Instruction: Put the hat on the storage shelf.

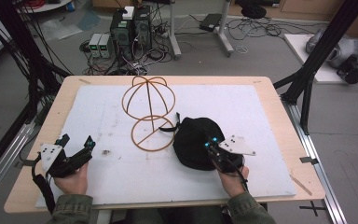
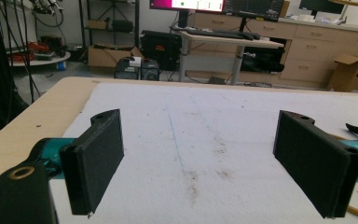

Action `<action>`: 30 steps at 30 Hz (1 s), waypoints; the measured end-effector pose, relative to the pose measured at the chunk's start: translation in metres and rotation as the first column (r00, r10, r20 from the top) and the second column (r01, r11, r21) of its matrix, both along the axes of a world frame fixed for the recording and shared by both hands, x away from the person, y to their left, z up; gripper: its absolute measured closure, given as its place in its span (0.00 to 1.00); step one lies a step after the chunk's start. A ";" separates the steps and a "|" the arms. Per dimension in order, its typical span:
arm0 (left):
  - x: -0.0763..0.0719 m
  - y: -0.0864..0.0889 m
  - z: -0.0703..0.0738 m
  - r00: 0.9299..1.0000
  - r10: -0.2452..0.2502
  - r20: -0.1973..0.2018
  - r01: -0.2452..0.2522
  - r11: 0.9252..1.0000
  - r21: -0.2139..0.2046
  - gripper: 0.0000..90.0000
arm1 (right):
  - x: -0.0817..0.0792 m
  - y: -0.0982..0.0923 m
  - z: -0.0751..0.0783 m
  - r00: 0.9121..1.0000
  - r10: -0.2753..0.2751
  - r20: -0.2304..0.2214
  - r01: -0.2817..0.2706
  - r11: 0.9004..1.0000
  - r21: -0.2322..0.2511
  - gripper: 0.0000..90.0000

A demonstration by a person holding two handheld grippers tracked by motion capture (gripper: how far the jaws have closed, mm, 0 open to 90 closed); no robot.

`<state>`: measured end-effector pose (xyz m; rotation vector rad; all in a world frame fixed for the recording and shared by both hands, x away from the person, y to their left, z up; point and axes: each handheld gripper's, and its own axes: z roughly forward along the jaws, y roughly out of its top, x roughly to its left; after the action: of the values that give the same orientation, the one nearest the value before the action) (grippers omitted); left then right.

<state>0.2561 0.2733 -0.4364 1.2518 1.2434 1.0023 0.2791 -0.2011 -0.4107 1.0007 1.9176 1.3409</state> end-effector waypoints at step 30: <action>0.000 0.001 0.000 1.000 0.002 -0.002 -0.002 1.000 0.002 0.18 | -0.009 -0.017 0.038 0.977 -0.066 0.205 0.031 0.985 0.170 0.96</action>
<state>0.2557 0.2739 -0.4363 1.2541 1.2454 1.0038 0.2696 -0.2178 -0.3724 0.9368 1.6372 1.5334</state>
